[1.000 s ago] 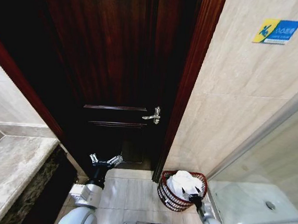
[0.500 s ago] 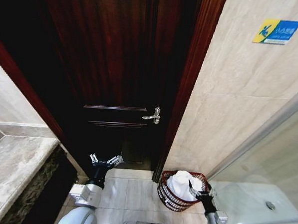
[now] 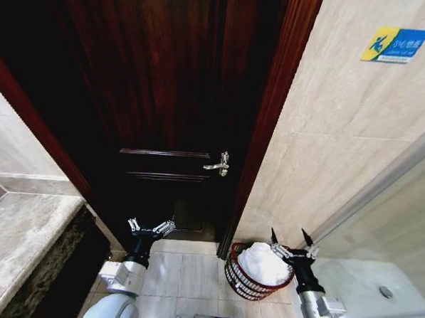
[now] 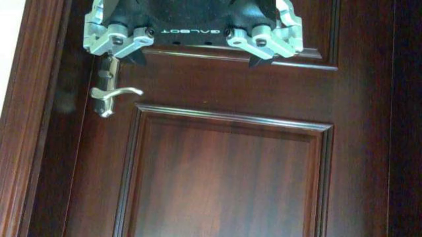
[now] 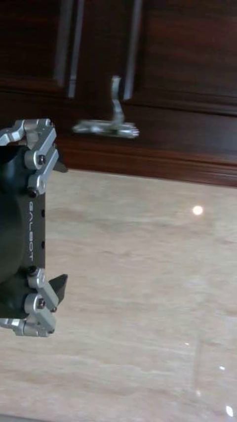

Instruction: Discard the used towel into the hamper.

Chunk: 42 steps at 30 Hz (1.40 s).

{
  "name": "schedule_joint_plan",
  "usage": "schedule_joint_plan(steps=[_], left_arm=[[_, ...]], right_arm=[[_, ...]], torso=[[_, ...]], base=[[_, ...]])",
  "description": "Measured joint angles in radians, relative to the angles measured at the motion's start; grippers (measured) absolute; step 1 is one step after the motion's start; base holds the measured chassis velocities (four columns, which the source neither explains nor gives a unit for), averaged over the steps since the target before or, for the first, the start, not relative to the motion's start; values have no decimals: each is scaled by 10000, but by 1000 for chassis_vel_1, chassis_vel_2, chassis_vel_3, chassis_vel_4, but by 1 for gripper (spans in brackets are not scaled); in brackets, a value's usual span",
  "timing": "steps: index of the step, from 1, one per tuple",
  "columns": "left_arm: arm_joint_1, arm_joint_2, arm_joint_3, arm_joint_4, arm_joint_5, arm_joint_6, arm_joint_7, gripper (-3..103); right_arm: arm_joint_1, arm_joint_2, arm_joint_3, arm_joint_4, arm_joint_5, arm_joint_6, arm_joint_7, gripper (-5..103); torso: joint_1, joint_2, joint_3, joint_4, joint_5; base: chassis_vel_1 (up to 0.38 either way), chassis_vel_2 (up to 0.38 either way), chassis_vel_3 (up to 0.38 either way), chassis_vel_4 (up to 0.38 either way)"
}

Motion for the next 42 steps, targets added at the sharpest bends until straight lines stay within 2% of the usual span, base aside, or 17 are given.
schedule_joint_plan(steps=[9,34,42], left_arm=[[0,-1,0,0,0,0,0,100],[0,0,0,0,0,0,0,100],[0,-1,0,0,0,0,0,100]], right_arm=[[-147,294,-132,871,-114,14,121,100],[-230,341,-351,1320,-108,169,150,100],[-229,630,-427,1334,-387,273,152,100]], torso=[[0,0,0,0,0],[0,0,0,0,0],[0,0,0,-1,-1]], base=[[0,0,0,0],[0,0,0,0],[0,0,0,0]])
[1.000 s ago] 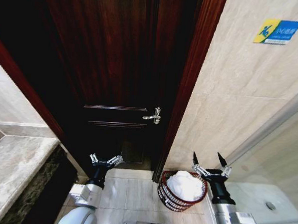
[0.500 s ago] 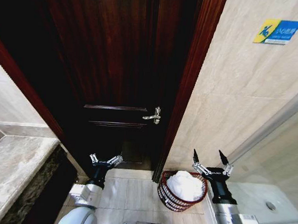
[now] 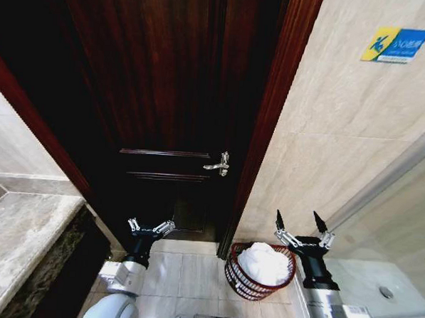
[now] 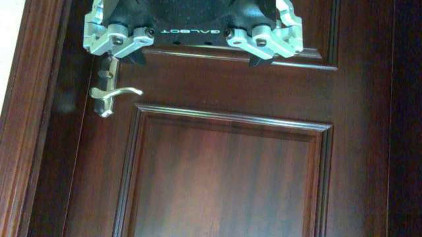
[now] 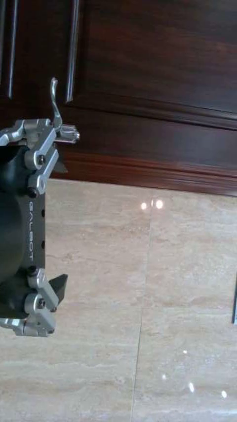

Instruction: Discard the used towel into the hamper.

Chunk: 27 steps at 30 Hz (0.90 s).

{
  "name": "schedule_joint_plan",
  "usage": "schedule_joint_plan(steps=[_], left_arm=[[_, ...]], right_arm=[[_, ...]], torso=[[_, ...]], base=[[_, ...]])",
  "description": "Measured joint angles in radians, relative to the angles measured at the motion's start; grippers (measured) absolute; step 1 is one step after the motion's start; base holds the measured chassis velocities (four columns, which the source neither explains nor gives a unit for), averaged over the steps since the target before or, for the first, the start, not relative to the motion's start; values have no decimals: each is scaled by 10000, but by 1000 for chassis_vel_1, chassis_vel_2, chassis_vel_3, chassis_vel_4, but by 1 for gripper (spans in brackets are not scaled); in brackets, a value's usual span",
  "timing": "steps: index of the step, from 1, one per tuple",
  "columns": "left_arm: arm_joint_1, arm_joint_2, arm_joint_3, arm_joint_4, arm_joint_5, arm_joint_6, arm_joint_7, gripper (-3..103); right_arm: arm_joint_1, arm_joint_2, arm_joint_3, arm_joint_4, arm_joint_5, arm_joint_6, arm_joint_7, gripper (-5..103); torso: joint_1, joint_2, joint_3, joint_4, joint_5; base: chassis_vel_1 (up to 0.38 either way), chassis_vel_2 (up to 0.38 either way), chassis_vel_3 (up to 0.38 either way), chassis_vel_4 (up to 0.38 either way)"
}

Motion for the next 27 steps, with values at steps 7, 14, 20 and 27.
schedule_joint_plan(steps=[7,14,20,27], left_arm=[[0,0,0,0,0,0,0,100],[0,0,0,0,0,0,0,100],[0,0,0,0,0,0,0,100],[0,0,0,0,0,0,0,100]], right_arm=[[-2,-8,3,-6,-47,1,64,100],[-5,-15,7,-8,-47,-1,71,100],[-5,-18,11,-13,-47,-3,73,100],[-5,-22,12,-18,-46,-7,73,100]], torso=[[0,0,0,0,0],[0,0,0,0,0],[0,0,0,0,0],[0,0,0,0,0]], base=[[0,0,0,0],[0,0,0,0],[0,0,0,0],[0,0,0,0]])
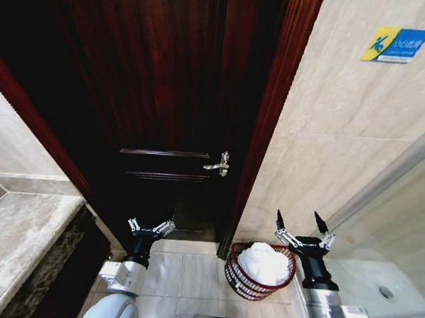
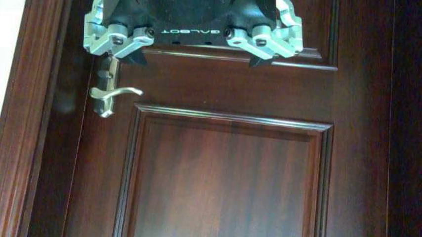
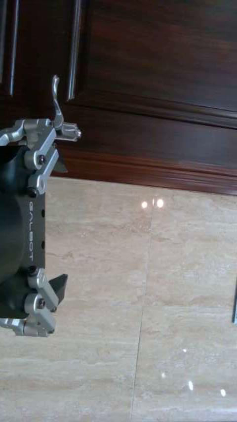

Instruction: Discard the used towel into the hamper.

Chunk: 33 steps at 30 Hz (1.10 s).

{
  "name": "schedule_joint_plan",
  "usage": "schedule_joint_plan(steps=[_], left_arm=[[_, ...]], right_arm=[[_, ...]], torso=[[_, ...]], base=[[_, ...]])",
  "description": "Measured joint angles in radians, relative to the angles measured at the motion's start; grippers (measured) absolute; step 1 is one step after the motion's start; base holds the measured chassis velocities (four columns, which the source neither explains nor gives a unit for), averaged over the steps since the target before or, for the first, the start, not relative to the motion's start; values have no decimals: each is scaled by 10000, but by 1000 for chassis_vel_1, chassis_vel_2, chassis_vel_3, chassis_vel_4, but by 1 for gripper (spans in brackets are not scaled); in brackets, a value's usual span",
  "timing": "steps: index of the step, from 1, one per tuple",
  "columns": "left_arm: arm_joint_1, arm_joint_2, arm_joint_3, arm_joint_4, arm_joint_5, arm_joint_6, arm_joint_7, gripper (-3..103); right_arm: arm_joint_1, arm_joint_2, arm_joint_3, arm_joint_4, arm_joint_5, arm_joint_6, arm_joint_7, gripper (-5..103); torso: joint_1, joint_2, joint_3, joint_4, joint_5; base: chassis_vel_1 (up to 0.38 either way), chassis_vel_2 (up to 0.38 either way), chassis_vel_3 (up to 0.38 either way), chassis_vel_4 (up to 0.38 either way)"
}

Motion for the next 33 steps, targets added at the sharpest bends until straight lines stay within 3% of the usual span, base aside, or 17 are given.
schedule_joint_plan(steps=[18,30,33], left_arm=[[-1,2,-1,0,0,0,0,100],[-1,-2,0,0,0,0,0,100],[0,-7,3,0,0,0,2,100]], right_arm=[[1,-2,0,-10,7,-1,-3,100],[0,-4,4,-11,9,-2,-3,100],[1,-7,9,-12,10,-2,-2,100]], torso=[[0,0,-1,0,-2],[2,0,1,0,-4],[2,0,1,-1,12]], base=[[-16,-21,13,14],[-180,-188,195,188],[-174,-152,192,178]])
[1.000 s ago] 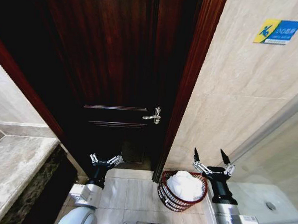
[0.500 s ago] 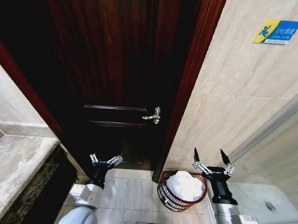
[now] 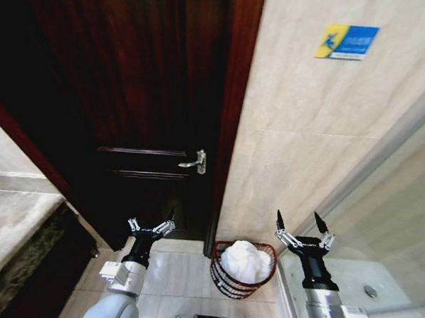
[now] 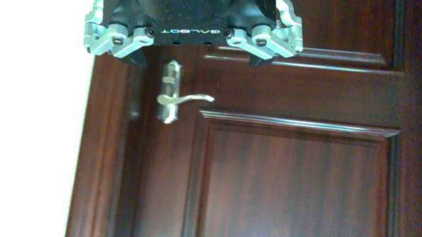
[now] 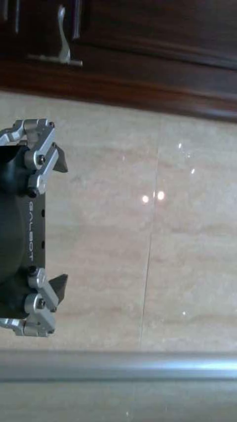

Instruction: Discard the used towel into the hamper.

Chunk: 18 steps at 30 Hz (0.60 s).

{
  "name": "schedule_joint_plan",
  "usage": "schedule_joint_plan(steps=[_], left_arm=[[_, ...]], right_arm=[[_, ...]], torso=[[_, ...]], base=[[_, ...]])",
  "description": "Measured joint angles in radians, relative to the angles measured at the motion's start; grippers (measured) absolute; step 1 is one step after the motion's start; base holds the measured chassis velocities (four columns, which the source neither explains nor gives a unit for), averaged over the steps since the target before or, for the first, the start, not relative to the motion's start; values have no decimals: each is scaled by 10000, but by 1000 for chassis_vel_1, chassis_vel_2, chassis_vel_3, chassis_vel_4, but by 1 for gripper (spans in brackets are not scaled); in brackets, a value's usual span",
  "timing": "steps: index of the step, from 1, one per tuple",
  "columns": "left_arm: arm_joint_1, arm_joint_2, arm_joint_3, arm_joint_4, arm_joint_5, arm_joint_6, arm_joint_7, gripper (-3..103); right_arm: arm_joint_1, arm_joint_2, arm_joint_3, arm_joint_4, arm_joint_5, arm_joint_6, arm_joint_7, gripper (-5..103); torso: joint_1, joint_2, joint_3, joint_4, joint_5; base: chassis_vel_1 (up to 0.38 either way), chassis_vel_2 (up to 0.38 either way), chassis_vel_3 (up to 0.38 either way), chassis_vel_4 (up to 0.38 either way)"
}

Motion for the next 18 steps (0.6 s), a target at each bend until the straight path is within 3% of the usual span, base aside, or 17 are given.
schedule_joint_plan(steps=[8,18], left_arm=[[0,10,-4,0,0,0,-1,100],[0,7,-3,0,0,0,-2,100]], right_arm=[[0,4,-9,0,0,0,-1,100],[0,5,-8,1,0,0,-1,100]], torso=[[-3,1,-1,1,-20],[-2,1,-1,1,-10]], base=[[22,-37,10,11],[15,13,-17,-22]])
